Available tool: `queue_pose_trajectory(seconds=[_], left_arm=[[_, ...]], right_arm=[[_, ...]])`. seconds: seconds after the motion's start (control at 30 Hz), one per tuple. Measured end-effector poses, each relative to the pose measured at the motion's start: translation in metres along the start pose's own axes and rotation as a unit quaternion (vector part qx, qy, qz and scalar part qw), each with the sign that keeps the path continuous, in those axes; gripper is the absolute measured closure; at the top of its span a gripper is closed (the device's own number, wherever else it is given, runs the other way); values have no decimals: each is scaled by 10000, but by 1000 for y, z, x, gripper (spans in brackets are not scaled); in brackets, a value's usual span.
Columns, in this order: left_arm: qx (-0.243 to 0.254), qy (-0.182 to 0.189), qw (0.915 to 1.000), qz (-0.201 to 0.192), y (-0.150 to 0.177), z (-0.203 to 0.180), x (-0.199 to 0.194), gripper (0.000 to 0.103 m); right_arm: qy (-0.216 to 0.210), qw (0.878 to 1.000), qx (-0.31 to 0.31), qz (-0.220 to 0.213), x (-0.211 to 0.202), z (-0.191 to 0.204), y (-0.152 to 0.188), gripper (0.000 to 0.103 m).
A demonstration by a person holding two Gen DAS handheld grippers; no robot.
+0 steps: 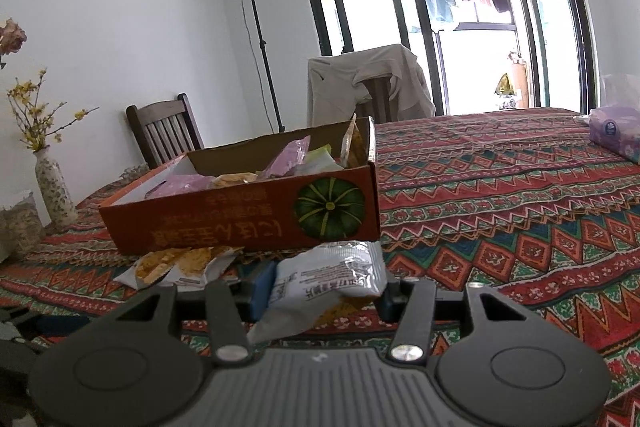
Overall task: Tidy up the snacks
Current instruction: 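Grasp another white wrapped packet with the left tool while the right holds its packet, then carry both white packets over the box and lower them inside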
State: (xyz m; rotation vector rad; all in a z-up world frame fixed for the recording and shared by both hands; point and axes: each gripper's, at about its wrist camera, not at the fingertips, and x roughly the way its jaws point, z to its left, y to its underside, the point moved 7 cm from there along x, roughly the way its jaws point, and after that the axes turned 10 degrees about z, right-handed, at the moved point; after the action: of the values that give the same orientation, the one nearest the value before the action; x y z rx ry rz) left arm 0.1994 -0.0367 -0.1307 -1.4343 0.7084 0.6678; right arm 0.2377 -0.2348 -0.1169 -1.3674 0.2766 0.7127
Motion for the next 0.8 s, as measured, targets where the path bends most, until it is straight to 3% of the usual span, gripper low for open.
queue_pose_trajectory(seconds=[0.1, 0.23, 0.8], left_arm=[[82, 53, 9999, -115, 2, -3, -6, 22], [186, 71, 9996, -190, 4, -6, -10, 31], [149, 123, 9975, -683, -4, 8, -33, 32]], right_arm=[[-15, 10000, -9, 5, 0, 0, 0, 53], [-12, 10000, -14, 6, 1, 0, 0, 53], [-11, 10000, -80, -23, -1, 2, 0, 53]])
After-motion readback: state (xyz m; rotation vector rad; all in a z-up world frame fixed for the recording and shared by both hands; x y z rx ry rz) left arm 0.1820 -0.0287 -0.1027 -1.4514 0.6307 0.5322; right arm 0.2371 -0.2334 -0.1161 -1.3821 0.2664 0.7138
